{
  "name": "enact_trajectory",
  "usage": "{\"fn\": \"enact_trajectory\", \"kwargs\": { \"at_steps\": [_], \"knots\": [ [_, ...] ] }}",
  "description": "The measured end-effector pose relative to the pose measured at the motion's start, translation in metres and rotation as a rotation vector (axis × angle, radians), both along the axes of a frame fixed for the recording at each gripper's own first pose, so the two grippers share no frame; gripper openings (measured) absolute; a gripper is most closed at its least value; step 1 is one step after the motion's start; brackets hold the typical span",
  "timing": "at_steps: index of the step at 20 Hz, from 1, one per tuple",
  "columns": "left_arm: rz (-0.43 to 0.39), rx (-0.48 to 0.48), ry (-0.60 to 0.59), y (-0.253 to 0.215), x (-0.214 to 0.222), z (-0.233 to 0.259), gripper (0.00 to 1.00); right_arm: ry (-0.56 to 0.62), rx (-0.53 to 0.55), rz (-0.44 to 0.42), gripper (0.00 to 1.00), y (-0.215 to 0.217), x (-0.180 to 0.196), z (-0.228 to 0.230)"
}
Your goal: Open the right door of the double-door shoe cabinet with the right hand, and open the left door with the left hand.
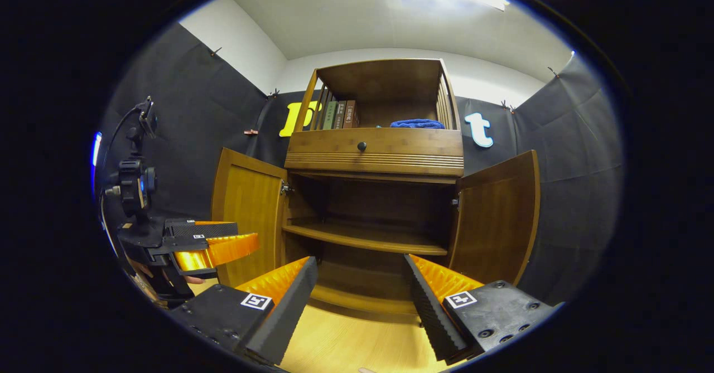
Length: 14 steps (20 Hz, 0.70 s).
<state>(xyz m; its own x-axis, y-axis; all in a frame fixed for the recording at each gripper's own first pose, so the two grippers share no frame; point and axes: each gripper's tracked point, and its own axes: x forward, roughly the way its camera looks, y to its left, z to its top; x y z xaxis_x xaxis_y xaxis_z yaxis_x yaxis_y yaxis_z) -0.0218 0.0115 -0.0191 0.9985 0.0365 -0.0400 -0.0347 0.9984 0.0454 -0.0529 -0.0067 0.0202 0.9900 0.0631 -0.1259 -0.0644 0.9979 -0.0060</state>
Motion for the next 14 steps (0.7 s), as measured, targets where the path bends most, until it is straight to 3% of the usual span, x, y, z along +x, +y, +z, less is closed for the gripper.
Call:
{"fn": "enact_trajectory", "kwargs": {
  "at_steps": [4,5,6,14],
  "knots": [
    [-0.020,-0.004,-0.006,-0.006,0.002,0.004,0.95,0.026,-0.006,-0.014,0.95,-0.004,0.003,-0.007],
    [-0.022,-0.005,-0.006,-0.010,0.009,0.014,0.95,0.027,-0.010,-0.016,0.99,-0.005,0.003,-0.009],
    [-0.023,-0.006,-0.003,-0.010,0.009,0.013,0.95,0.028,-0.010,-0.016,0.95,-0.006,0.004,-0.009],
    [-0.021,-0.019,0.025,-0.006,0.012,0.007,0.95,0.035,0.001,-0.026,0.97,-0.014,0.012,-0.016]
  ]
}}
